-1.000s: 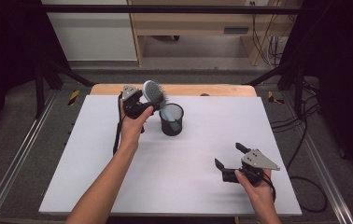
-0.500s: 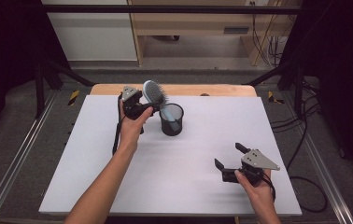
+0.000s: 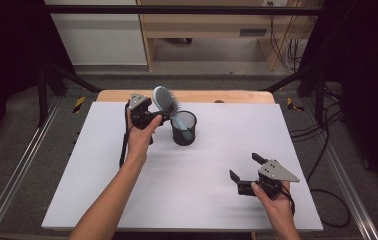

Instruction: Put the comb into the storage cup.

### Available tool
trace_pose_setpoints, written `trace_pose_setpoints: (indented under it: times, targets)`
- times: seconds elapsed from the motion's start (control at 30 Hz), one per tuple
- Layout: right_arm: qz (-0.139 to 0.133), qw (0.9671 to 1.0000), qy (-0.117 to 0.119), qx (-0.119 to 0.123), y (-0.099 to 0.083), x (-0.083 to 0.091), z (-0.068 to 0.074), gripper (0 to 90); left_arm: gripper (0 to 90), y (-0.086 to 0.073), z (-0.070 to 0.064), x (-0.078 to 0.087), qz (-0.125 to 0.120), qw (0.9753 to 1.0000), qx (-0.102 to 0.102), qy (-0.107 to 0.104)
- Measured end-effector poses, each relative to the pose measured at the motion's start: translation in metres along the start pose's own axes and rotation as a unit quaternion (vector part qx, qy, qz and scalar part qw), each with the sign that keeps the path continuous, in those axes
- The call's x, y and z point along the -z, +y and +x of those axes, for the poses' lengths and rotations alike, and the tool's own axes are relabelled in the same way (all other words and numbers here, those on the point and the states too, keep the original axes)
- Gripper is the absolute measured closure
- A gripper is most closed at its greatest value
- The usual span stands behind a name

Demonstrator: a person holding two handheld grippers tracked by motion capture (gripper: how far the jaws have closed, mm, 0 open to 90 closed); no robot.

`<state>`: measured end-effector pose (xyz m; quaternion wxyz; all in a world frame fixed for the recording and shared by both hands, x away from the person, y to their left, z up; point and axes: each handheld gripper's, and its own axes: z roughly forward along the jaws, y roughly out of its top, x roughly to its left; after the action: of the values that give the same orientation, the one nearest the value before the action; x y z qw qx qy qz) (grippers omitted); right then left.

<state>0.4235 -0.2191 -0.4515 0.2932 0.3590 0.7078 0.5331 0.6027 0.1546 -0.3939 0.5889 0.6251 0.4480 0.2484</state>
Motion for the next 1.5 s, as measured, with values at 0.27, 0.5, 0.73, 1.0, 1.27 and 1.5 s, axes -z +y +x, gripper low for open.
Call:
trace_pose_setpoints:
  times: [0.27,0.5,0.73,1.0,1.27,1.5]
  targets:
    - [0.001,1.0000,0.000,0.001,0.000,0.000,0.000,3.5,2.6,0.001,0.000,0.004,-0.005,1.0000,-0.002,-0.003]
    - [0.001,1.0000,0.002,0.001,0.000,0.000,0.000,3.5,2.6,-0.001,-0.002,0.006,-0.002,1.0000,-0.007,-0.001]
    - [0.002,1.0000,0.003,0.002,0.000,-0.001,0.001,3.5,2.6,-0.004,-0.003,0.011,0.000,0.9998,-0.018,0.000]
    - [0.002,1.0000,0.003,0.001,0.000,-0.001,0.001,3.4,2.6,-0.005,-0.004,0.019,-0.004,0.9998,-0.021,0.003]
    - [0.003,1.0000,0.004,0.002,0.000,-0.001,0.002,3.4,2.6,-0.009,-0.003,0.027,-0.003,0.9997,-0.024,0.006]
    - [0.003,1.0000,0.004,0.003,0.000,-0.001,0.002,3.4,2.6,-0.014,-0.006,0.033,0.001,0.9995,-0.032,0.004]
